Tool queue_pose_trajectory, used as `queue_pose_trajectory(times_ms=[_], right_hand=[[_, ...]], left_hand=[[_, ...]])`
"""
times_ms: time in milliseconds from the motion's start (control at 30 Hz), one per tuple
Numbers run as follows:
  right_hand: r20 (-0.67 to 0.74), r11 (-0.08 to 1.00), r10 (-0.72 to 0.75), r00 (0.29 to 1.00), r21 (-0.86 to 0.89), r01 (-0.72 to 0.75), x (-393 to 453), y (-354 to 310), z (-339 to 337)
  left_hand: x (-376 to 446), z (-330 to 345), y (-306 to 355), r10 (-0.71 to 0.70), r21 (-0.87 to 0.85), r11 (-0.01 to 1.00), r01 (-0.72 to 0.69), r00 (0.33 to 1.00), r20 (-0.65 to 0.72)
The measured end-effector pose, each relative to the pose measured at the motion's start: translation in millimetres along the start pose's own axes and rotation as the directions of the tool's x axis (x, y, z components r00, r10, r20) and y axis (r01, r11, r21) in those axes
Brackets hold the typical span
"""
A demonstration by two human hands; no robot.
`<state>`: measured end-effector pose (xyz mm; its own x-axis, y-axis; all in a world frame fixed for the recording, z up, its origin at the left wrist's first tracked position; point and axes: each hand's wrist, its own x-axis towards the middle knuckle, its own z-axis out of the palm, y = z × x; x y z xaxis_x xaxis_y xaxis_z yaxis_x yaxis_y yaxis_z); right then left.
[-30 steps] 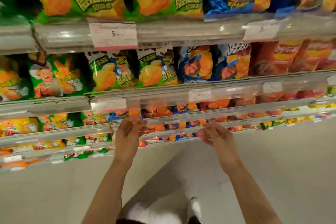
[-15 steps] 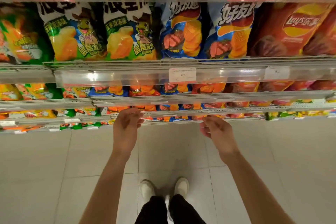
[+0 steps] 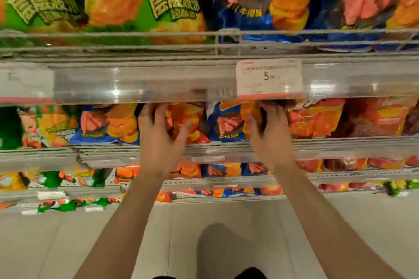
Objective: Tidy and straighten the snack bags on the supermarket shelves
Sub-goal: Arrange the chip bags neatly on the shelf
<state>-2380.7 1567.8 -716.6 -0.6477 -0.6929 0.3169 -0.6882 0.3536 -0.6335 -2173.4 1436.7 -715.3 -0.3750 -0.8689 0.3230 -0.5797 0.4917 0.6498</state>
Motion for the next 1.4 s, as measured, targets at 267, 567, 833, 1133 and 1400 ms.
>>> queue_pose_trajectory(times_ms=[267, 567, 833, 1133, 1400], right_hand=[[-0.352, 0.967, -0.216, 0.911, -0.209, 0.148, 7.2, 15.5, 48.5], [-0.367, 0.937, -0.274, 0.889, -0.310, 0.160, 3.5, 23.6, 53.3], [-0.289, 0.912, -0.306, 0.907, -0.362, 0.192, 0.0, 26.8, 49.7], [-0.174, 0.951, -0.224, 0.959, -0.253, 0.177, 3.2, 19.0, 37.4], [-0.101, 0.983, -0.140, 0.985, -0.136, 0.126, 30.8, 7.0, 32.3]], left_hand=[[18.4, 45.7, -28.3, 0.298, 0.330, 0.920, -0.213, 0.925, -0.234], [11.6, 50.4, -26.5, 0.214, 0.313, 0.940, -0.134, 0.947, -0.239], [11.3, 48.7, -26.5, 0.210, 0.330, 0.934, -0.138, 0.959, -0.193], [10.8, 44.1, -28.6, 0.208, 0.310, 0.938, -0.152, 0.965, -0.158], [11.1, 41.3, -29.8, 0.224, 0.279, 0.944, -0.178, 0.964, -0.143]])
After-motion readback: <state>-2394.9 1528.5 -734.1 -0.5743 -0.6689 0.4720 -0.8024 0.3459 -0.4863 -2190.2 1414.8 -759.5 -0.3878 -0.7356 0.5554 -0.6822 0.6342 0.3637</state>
